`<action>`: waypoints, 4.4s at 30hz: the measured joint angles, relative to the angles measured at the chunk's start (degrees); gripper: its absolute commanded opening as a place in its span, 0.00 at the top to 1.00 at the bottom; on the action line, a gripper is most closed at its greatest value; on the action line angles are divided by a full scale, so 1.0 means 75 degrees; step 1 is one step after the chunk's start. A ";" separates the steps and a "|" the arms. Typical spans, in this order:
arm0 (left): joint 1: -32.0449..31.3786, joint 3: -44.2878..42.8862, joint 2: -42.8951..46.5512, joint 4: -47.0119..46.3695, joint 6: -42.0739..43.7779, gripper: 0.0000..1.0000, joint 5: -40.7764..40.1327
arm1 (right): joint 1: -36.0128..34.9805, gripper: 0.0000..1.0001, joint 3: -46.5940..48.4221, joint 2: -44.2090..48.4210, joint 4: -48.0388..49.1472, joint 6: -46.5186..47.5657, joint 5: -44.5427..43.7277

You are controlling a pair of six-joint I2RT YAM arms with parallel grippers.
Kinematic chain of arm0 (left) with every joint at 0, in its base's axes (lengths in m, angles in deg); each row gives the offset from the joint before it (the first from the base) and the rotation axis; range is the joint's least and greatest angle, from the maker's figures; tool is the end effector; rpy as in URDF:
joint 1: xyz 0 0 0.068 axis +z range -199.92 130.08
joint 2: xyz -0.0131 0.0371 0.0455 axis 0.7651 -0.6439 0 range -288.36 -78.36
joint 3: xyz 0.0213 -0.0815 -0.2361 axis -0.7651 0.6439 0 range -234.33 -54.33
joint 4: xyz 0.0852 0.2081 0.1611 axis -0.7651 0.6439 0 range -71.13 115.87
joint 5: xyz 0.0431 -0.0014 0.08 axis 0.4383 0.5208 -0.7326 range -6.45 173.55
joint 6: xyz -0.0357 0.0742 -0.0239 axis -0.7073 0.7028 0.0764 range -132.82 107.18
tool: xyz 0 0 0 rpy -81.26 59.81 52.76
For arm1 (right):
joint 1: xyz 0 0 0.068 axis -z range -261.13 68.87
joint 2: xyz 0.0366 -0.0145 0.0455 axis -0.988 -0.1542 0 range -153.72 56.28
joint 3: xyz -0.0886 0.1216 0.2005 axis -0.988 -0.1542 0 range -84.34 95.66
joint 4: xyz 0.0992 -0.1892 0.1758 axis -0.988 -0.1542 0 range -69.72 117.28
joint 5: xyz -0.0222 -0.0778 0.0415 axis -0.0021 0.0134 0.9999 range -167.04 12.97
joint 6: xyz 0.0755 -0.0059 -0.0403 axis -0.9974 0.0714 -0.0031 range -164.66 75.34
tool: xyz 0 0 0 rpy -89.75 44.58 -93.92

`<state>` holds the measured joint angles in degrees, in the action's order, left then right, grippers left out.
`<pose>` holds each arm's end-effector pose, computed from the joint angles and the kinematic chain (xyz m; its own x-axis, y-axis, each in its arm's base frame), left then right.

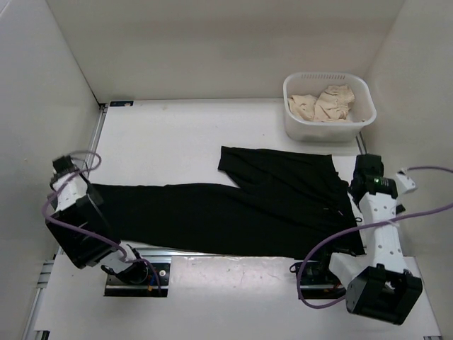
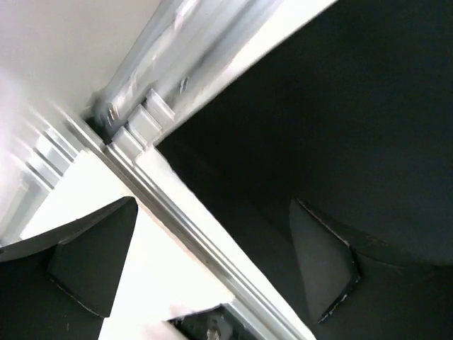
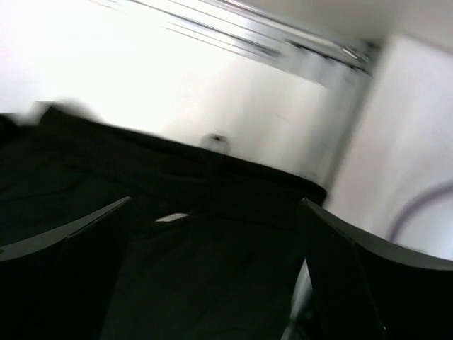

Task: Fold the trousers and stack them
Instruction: Flatten the trousers out

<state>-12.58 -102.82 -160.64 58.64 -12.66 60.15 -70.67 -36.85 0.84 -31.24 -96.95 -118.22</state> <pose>0.2031 0.1928 0.1195 -0.7644 -0.5799 -0.2820 -0.6439 0.6630 0.3818 0.1900 -0.0856 0.2153 -0.2389 0.6495 -0.7218 0.9550 0.2918 -0.0535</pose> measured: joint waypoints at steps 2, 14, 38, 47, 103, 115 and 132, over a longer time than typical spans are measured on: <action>-0.0265 -0.1093 -0.0003 0.0638 0.0009 0.00 0.0291 | -0.0052 0.01 0.0507 -0.0347 0.0525 0.0664 0.0414; -0.5100 -0.6607 -0.2634 0.1909 -0.0023 0.00 0.2393 | -0.0376 0.01 0.3185 -0.5013 0.3684 0.3188 0.3786; -0.9066 -0.9681 -0.7685 0.0997 -0.0058 0.86 0.4013 | -0.0606 1.00 0.3238 -0.6082 0.3713 0.3075 0.4360; -0.9433 -0.5569 -0.3497 0.1096 -0.0047 0.39 0.2769 | -0.1472 1.00 0.1673 -0.3716 0.3605 0.2981 0.4605; -1.3196 -0.9876 -0.8035 -0.1131 -0.0020 0.13 0.3864 | 0.0583 0.27 0.0294 -0.2428 0.2413 0.0029 0.3768; -1.3170 -0.9964 -0.8049 -0.1279 -0.0017 0.86 0.3002 | 0.0583 0.39 -0.0189 -0.2428 0.2597 -0.0015 0.3876; -1.1447 -0.8856 -0.5896 -0.0364 -0.0041 0.60 0.2739 | 0.0568 0.41 -0.0408 -0.3756 0.3194 0.0020 0.4613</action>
<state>-98.43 -169.25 -204.86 55.90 -12.96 80.70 -66.41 -39.91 -27.33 -7.29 -96.80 -83.62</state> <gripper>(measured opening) 0.315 0.594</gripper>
